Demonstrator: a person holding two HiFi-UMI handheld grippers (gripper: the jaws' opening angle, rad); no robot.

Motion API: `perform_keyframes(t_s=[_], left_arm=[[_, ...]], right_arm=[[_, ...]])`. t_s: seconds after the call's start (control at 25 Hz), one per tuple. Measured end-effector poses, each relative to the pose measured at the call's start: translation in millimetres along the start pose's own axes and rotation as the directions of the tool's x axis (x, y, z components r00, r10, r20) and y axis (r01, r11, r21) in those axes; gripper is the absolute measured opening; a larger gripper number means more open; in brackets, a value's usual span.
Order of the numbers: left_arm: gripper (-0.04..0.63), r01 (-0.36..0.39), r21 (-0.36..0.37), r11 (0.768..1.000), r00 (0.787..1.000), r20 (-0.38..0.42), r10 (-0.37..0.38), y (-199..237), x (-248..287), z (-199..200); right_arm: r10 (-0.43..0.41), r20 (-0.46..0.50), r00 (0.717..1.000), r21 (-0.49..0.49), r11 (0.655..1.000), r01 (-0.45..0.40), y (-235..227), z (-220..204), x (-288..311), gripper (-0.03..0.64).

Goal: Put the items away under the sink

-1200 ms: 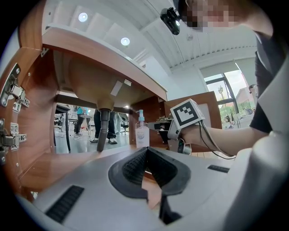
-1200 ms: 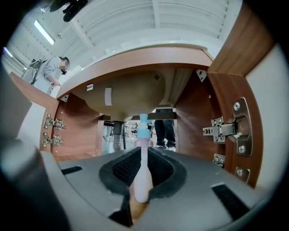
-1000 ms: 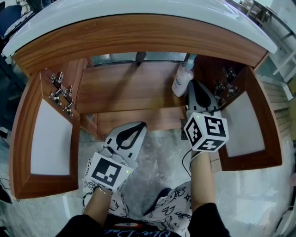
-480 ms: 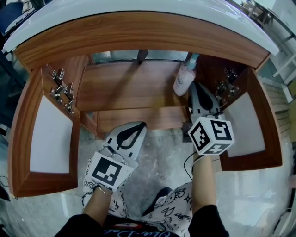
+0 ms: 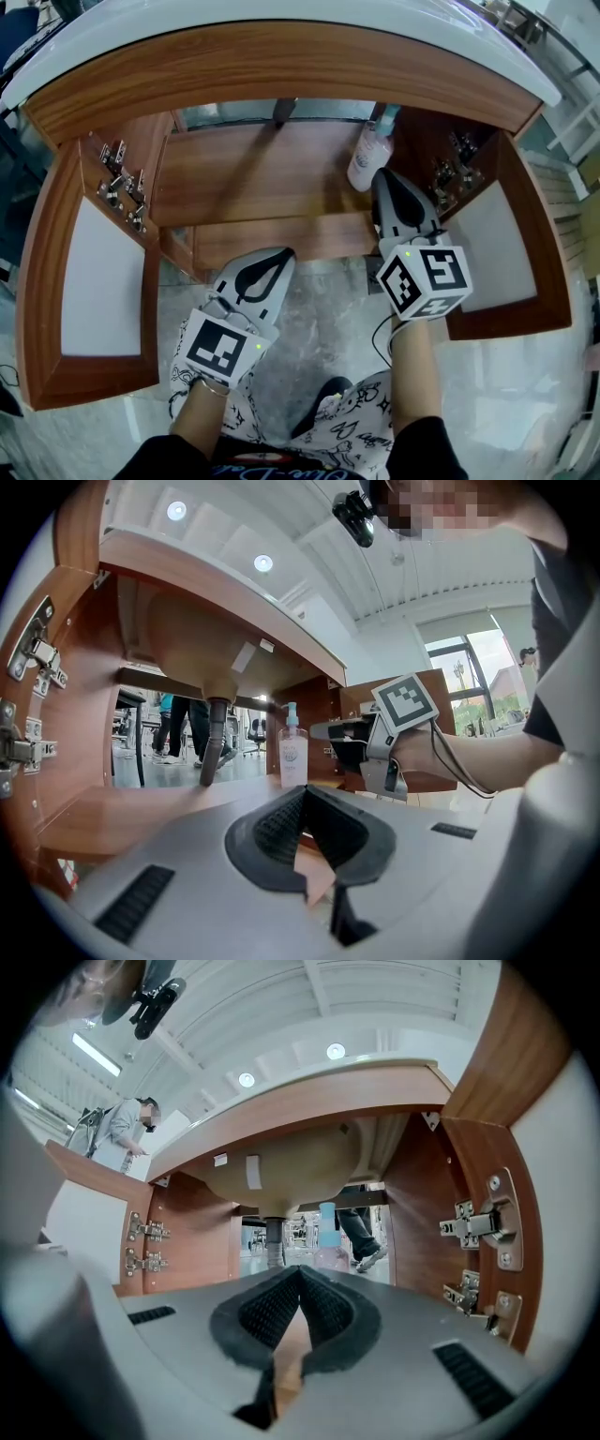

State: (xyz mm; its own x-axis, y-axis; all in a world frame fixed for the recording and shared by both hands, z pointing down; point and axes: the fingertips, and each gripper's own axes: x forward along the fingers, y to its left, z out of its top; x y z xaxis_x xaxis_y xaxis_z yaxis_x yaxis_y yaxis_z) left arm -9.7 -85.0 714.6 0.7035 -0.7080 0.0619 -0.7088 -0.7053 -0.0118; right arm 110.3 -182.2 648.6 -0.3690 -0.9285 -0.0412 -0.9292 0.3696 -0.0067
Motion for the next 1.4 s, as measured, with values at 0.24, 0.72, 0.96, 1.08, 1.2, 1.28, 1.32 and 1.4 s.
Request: perform_keyframes(t_s=[0.24,0.72,0.96,1.08,1.2,1.28,1.32,1.4], left_arm=[[0.008,0.006,-0.009,1.0,1.0,-0.006,-0.006,1,1,-3],[0.008,0.02,-0.012,1.0,1.0,-0.008,-0.02,-4,2,-6],[0.008,0.014,-0.012,1.0,1.0,-0.004,-0.014,-2,1,-3],[0.008,0.006,-0.006,1.0,1.0,0.001,-0.006,-1,-1,-1],[0.008,0.009,-0.008,1.0,1.0,0.002,-0.009,-1,-1,-1],[0.008,0.016,-0.004,1.0,1.0,0.002,-0.016,-3,-1,-1],[0.008,0.02,-0.004,1.0,1.0,0.003,-0.02,-5,0,-1],[0.008,0.027,-0.002,1.0,1.0,0.004,-0.027,-6,0,0]], right_arm=[[0.058,0.031,0.998,0.087,0.994,-0.061,5,8,-5,0.008],[0.07,0.027,0.997,0.071,0.995,-0.072,9,11,-17,0.008],[0.105,-0.007,0.994,0.053,0.993,-0.105,16,1,-17,0.008],[0.124,-0.016,0.992,0.046,0.991,-0.123,21,-1,-18,0.008],[0.134,-0.013,0.991,0.029,0.991,-0.133,25,1,-20,0.008],[0.135,0.001,0.991,0.034,0.99,-0.135,26,5,-21,0.008],[0.138,0.011,0.99,0.035,0.99,-0.138,26,8,-20,0.008],[0.145,0.022,0.989,0.031,0.989,-0.146,29,12,-19,0.008]])
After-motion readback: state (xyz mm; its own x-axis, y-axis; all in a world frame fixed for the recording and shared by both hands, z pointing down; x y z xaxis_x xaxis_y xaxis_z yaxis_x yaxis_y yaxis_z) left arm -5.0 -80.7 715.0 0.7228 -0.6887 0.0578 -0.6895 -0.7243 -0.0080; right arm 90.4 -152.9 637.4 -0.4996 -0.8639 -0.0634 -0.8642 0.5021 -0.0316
